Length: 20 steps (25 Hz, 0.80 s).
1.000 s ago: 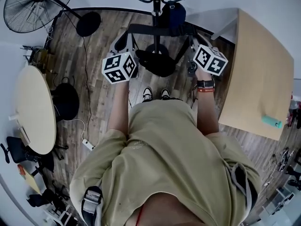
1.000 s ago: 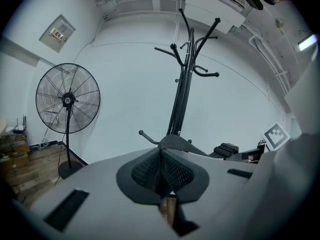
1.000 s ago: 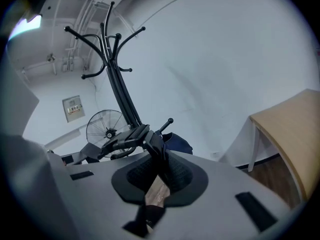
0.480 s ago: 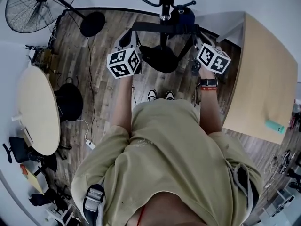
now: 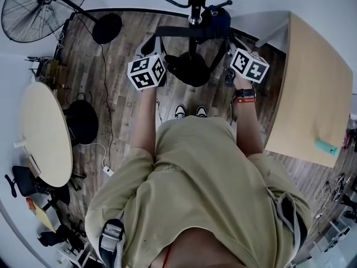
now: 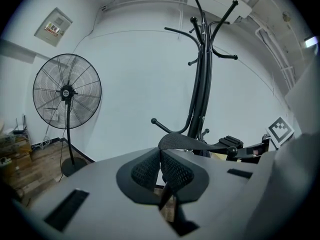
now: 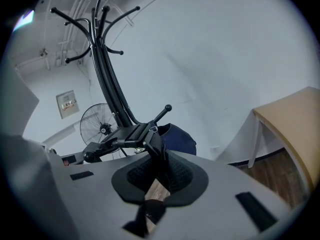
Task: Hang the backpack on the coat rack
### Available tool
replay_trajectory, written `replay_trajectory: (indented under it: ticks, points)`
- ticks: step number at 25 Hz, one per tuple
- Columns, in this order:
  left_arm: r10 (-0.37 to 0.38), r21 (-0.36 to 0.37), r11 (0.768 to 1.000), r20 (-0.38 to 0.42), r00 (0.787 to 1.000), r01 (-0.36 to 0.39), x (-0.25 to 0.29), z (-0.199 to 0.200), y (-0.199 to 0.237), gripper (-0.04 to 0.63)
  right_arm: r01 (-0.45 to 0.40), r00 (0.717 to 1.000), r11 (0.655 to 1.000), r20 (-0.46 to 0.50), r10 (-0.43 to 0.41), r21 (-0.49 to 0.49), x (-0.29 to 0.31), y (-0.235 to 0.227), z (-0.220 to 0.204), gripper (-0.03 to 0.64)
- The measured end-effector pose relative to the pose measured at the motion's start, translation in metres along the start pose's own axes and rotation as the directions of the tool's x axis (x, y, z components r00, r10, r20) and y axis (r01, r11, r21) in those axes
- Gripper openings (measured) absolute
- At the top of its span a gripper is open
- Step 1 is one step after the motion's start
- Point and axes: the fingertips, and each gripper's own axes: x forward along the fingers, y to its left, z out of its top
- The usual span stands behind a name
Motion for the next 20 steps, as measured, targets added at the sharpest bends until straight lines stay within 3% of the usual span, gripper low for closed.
replay_trajectory:
  ticks: [11,20]
  points:
    - [-0.025,0.005,1.0,-0.135,0.991,0.026,0.01,-0.066,-0.002,0.025,0.014,0.992,1.0,-0.124,-0.017,-0.019,0.018,-0.005,-0.054,0.048]
    - [-0.141,-0.002,0.989,-0.247,0.959,0.145,0.016,-0.123,-0.038,0.025,-0.049,0.973,0.997,-0.226,0.034,-0.059,0.035,0.012,-0.104,0.049]
